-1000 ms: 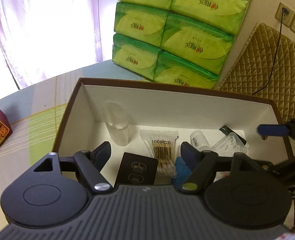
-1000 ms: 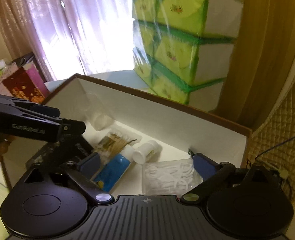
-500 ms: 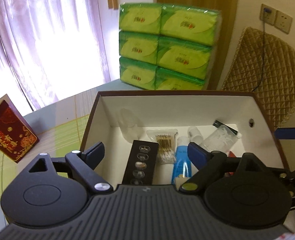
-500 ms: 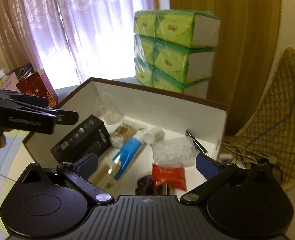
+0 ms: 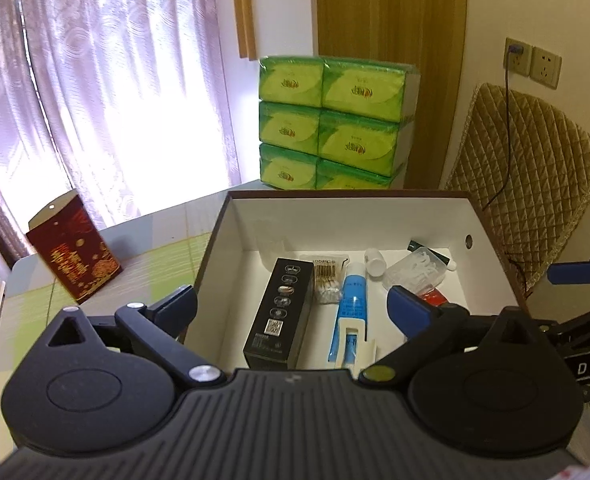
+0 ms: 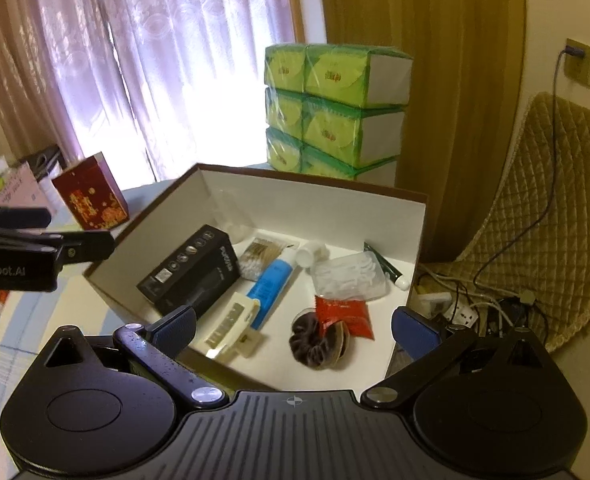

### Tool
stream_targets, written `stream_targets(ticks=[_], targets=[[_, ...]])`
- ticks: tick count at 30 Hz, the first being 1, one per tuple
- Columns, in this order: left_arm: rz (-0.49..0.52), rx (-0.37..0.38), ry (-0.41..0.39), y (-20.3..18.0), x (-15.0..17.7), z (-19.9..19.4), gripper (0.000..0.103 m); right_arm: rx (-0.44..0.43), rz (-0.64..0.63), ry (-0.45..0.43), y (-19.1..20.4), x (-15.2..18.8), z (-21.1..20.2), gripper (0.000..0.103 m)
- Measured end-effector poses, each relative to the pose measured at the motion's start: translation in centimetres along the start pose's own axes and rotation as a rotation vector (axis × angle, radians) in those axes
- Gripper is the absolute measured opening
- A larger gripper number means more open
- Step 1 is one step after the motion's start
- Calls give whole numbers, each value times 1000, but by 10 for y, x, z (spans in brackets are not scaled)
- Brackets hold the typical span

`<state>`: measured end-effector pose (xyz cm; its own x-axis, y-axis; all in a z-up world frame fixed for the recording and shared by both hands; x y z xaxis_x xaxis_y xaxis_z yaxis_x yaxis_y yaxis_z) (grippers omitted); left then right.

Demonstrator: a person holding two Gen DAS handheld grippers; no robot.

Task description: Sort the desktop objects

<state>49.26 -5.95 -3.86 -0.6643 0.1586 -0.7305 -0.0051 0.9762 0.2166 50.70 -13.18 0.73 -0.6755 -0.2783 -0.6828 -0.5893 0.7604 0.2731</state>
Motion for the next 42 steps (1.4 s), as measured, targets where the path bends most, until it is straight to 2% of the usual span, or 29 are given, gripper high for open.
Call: stream_targets(ticks=[4, 12, 18, 26, 29, 34, 42], targets=[[-35, -21, -12, 2, 2, -20, 102, -38, 48, -9, 4, 0, -20, 101], [-55, -45, -55, -2, 2, -55, 102, -27, -24, -13, 20, 7, -43, 101], [-72, -39, -57, -6, 12, -72, 102, -28, -7, -20, 22, 16, -54, 101], [-94, -74, -31, -12, 29, -90, 102, -37, -63, -25, 27, 33, -65, 101], [-75, -95, -31, -16, 34, -97, 102, -41, -97, -21, 30, 42, -68, 101], [-76, -76, -33, -24, 43, -110, 102, -45, -135, -24, 35, 52, -73, 101], [-73, -115, -8, -33, 60, -129, 102, -57, -156, -23, 39, 63, -80, 101]])
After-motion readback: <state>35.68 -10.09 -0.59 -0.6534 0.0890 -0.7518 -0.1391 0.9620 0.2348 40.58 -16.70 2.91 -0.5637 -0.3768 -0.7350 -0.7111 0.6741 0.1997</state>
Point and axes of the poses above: each gripper's, at about its wrist camera, not at the fingertips, and z roughly the way its jaws point, y to its left, x to its underside, the point moved 9 cm from there along z, roughly the way its jaws point, and after that the axes turned 10 degrees about z, right-handed, at the moved point
